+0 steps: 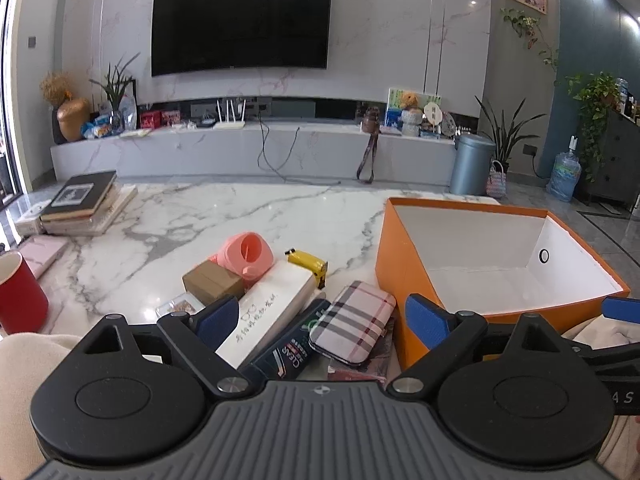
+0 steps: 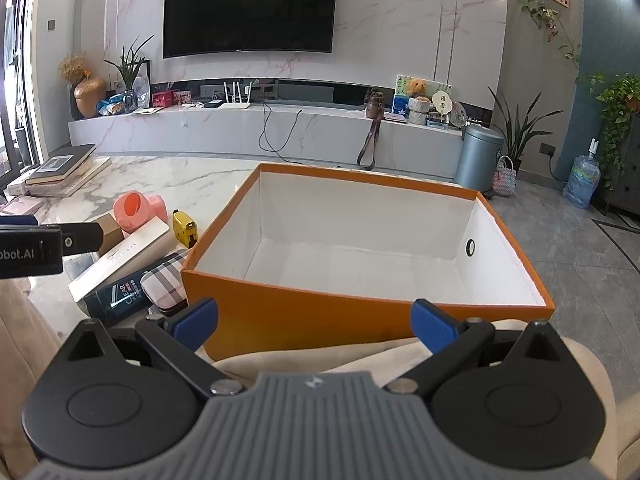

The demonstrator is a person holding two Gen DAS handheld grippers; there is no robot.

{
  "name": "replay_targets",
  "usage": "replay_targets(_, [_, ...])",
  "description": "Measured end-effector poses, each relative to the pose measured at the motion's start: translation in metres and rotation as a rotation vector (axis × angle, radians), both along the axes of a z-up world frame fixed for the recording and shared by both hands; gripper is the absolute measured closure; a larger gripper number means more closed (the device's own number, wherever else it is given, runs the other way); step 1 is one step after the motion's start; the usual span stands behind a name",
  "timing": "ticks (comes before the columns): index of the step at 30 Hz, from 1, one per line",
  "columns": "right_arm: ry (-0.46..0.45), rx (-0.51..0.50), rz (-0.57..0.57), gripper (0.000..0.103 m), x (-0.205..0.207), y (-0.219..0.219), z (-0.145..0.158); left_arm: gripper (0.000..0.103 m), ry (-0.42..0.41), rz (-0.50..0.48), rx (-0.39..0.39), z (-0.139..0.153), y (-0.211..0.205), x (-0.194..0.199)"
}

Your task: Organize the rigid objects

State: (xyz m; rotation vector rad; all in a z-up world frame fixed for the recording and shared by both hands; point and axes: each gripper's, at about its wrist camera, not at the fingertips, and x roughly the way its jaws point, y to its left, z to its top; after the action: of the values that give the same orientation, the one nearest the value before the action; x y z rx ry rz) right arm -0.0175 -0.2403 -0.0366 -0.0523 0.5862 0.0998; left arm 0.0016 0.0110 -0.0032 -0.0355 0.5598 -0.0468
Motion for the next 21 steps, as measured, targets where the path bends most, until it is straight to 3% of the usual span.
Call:
replay_targets(5, [0.011, 0.003, 0.027, 0.002, 0.006, 0.002, 0.003, 0.001, 0.013, -0.022, 0.047, 0.002, 0.004, 0.003])
replay_targets(7, [0.015, 0.0, 0.047, 0.003, 0.01, 0.005, 0.006, 0.013, 0.025, -0.044, 0.048, 0.004, 0.007, 0.007])
replay_targets(10, [0.03, -0.004, 0.088, 0.013, 0.018, 0.01, 0.011, 0.022, 0.064, -0.08, 0.047, 0.005, 0.011, 0.015])
replay_targets(16, [0.064, -0.009, 0.178, 0.024, 0.041, 0.03, 0.021, 0.037, 0.102, -0.126, 0.044, 0.009, 0.019, 0.029])
replay_targets(21, [0.102, -0.002, 0.269, 0.033, 0.064, 0.052, 0.027, 0.039, 0.138, -0.148, 0.019, 0.011, 0.033, 0.044])
